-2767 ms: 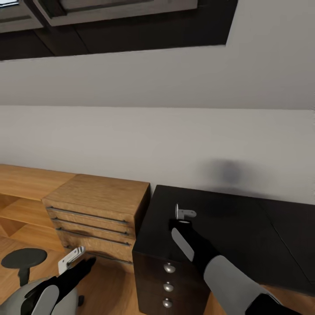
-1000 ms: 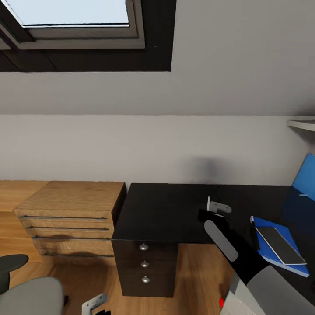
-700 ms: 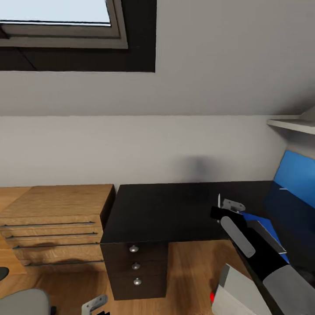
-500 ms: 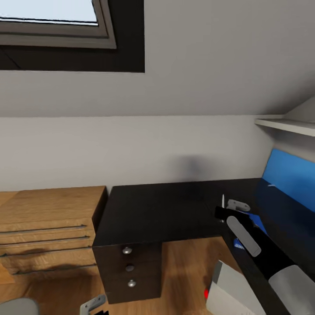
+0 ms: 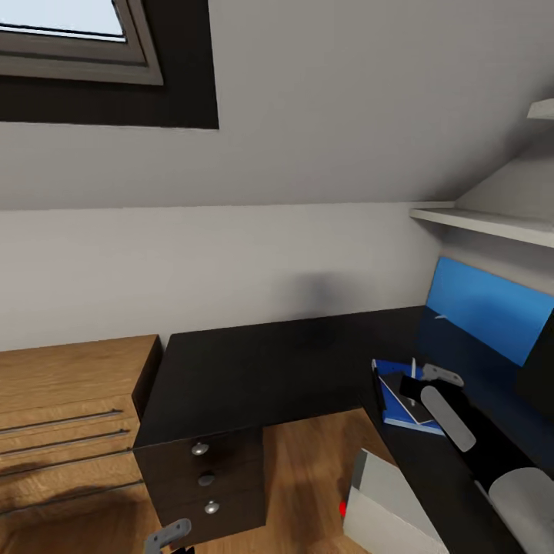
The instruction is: In the bedroom, organize the workspace by keeping the computer under the desk, ensuring the monitor is on the desk, placing the keyboard on the desk next to the monitor, placing the mouse on the desk next to the keyboard, moving the folder from the swivel chair onto the desk next to the mouse, stacking the notebook on top of the folder with the pen on top of the notebook, and positioning the swivel chair next to the desk.
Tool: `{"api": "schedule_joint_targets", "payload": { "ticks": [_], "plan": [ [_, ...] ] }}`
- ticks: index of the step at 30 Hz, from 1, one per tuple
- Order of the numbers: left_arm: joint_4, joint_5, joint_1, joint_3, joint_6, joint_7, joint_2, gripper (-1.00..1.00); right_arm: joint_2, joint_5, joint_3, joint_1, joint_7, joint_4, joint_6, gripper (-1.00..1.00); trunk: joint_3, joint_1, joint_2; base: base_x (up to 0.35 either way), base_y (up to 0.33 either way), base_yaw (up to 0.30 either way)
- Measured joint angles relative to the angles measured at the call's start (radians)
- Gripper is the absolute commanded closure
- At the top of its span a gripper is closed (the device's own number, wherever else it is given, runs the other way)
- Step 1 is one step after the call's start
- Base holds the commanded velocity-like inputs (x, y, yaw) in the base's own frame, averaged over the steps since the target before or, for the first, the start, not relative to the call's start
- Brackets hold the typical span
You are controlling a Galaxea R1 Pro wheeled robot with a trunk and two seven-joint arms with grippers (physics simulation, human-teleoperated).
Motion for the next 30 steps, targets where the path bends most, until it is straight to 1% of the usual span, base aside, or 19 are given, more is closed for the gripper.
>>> {"api": "schedule_joint_targets", "payload": {
  "ticks": [5,11,14,15,18,25,30],
  "plan": [
    [0.000,0.000,0.000,0.000,-0.001,0.000,-0.001,-1.00,0.002,0.008,0.001,-0.001,0.001,0.023,0.000,1.00,0.000,0.000,0.000,0.025,0.000,-0.006],
    [0.001,0.000,0.000,-0.013,-0.002,0.000,-0.001,-1.00,0.003,0.019,0.002,-0.002,0.001,0.032,-0.001,1.00,0.000,0.000,0.000,0.232,-0.027,-0.001],
    [0.001,0.002,0.000,-0.014,-0.002,0.000,0.001,-1.00,0.004,0.029,0.002,-0.002,0.001,0.070,-0.005,1.00,0.000,0.000,0.000,0.182,-0.027,0.000],
    [0.001,0.000,0.000,-0.016,-0.002,0.000,0.001,-1.00,0.007,0.090,0.001,-0.005,0.001,0.140,-0.011,1.00,0.000,0.000,0.000,0.250,-0.003,0.000],
    [0.001,0.001,0.000,-0.017,-0.002,0.000,0.002,-1.00,0.008,0.109,0.001,-0.006,0.001,0.154,-0.015,1.00,0.000,0.000,0.000,0.146,-0.001,0.000],
    [0.002,0.000,0.000,-0.016,-0.002,0.000,0.002,-1.00,0.008,0.113,0.001,-0.006,0.001,0.158,-0.026,1.00,0.000,0.000,0.000,0.153,-0.067,0.000],
    [0.001,0.006,0.000,-0.011,-0.002,0.001,0.001,-1.00,0.008,0.113,0.001,-0.006,0.001,0.158,-0.027,1.00,0.000,0.000,0.000,0.031,-0.021,0.000]
  ]
}}
